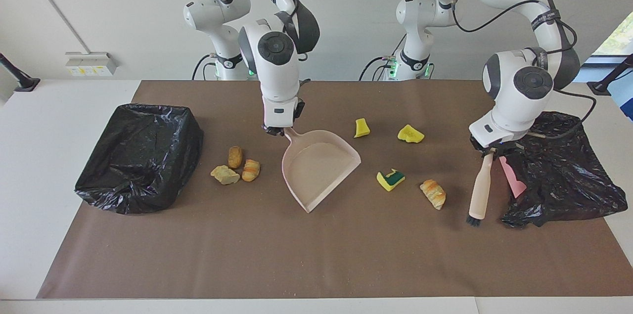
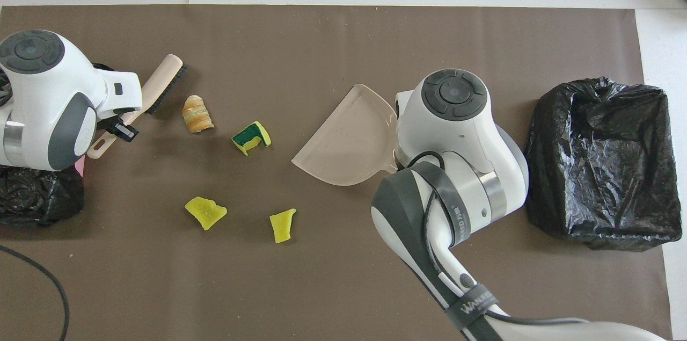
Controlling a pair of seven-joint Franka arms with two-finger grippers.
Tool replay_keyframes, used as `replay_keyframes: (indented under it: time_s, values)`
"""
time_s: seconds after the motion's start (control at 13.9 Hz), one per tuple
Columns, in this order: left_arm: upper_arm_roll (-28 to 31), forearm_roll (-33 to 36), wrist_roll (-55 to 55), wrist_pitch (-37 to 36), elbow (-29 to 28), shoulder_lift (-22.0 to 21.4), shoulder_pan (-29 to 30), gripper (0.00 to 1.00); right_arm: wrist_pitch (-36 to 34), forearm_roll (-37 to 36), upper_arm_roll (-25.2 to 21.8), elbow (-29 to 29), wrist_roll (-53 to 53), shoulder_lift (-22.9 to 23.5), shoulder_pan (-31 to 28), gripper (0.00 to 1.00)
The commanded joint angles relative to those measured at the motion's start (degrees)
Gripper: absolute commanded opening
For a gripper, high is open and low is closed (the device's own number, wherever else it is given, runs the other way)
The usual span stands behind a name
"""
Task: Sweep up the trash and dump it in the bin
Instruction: 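Lift the brush with the left gripper while the right gripper positions the dustpan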
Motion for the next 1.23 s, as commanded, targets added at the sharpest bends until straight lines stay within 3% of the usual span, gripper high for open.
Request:
replay_keyframes:
  time_s: [0.0, 0.29, 0.58, 0.72, 1.15]
  values:
    - [0.2, 0.5, 1.0, -0.7, -4.5, -3.5, -3.0, 0.00, 1.2, 1.2, 0.4, -2.3, -2.1, -2.4, -0.7, 0.00]
    - [0.1, -0.2, 3.0, -1.5, -9.7, -7.0, -7.4, 0.00, 2.0, 1.1, 0.4, -2.6, -9.4, -1.8, -1.0, 0.00]
    - [0.2, -5.5, 3.2, -7.0, -12.7, -9.8, -12.3, 0.00, 3.9, 0.8, 0.4, -3.2, -10.3, -0.8, -0.4, 0.00]
    - [0.2, -7.6, 2.5, -9.3, -13.5, -11.2, -14.6, 0.00, 4.0, 0.0, 0.4, -3.6, -16.7, 0.3, 0.1, 0.00]
    - [0.5, -8.9, -14.1, -13.7, -13.6, -17.8, -15.2, 0.00, 8.5, -9.9, 0.3, -9.6, -28.8, -1.8, -1.3, 0.00]
